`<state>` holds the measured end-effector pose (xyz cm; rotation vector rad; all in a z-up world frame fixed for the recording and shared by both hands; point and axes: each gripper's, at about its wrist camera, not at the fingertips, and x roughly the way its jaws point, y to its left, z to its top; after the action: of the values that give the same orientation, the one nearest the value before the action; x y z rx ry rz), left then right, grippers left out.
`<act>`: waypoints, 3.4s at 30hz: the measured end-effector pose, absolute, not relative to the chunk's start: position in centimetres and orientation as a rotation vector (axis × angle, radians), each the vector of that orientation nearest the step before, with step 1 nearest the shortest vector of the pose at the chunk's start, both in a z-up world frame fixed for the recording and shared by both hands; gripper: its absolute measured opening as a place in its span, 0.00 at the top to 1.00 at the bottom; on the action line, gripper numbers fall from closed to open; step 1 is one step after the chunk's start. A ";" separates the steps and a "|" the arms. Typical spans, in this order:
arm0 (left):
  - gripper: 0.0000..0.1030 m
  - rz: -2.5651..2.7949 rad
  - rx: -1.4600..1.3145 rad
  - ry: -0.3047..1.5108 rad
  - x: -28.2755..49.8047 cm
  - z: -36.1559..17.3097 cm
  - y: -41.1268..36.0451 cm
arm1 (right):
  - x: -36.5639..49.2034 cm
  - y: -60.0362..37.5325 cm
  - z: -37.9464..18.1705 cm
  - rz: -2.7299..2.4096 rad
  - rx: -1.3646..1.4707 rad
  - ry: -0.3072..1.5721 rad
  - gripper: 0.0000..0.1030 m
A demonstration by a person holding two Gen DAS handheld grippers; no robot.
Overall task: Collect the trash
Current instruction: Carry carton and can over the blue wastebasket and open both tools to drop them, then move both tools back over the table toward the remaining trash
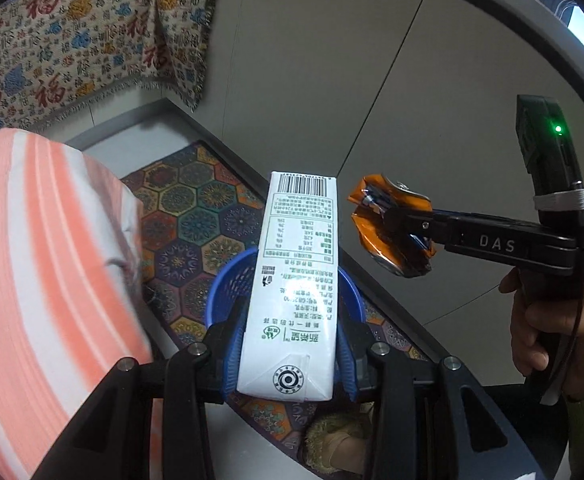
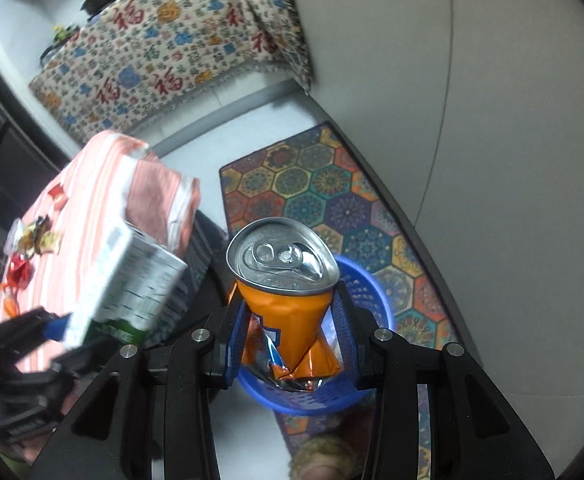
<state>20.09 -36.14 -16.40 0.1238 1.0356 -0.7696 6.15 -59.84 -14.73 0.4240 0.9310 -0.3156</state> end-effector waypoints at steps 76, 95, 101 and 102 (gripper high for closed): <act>0.12 0.016 0.000 0.945 16.2 -15.7 7.2 | 21.5 -23.0 -19.7 0.004 -0.054 0.945 0.00; 0.13 0.020 -0.089 0.948 24.8 -12.1 6.3 | 21.4 -23.1 -19.7 0.006 -0.055 0.946 0.00; 0.15 -0.011 -0.081 1.005 23.7 -13.9 8.9 | 21.5 -23.3 -19.7 0.006 -0.054 0.946 0.00; 0.17 -0.028 -0.080 0.994 23.0 -13.6 9.5 | 21.5 -23.3 -19.6 0.006 -0.054 0.946 0.00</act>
<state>23.03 9.47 -13.60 -0.0802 0.9945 -0.0279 21.51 -23.29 -19.65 -0.0541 0.9459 0.0061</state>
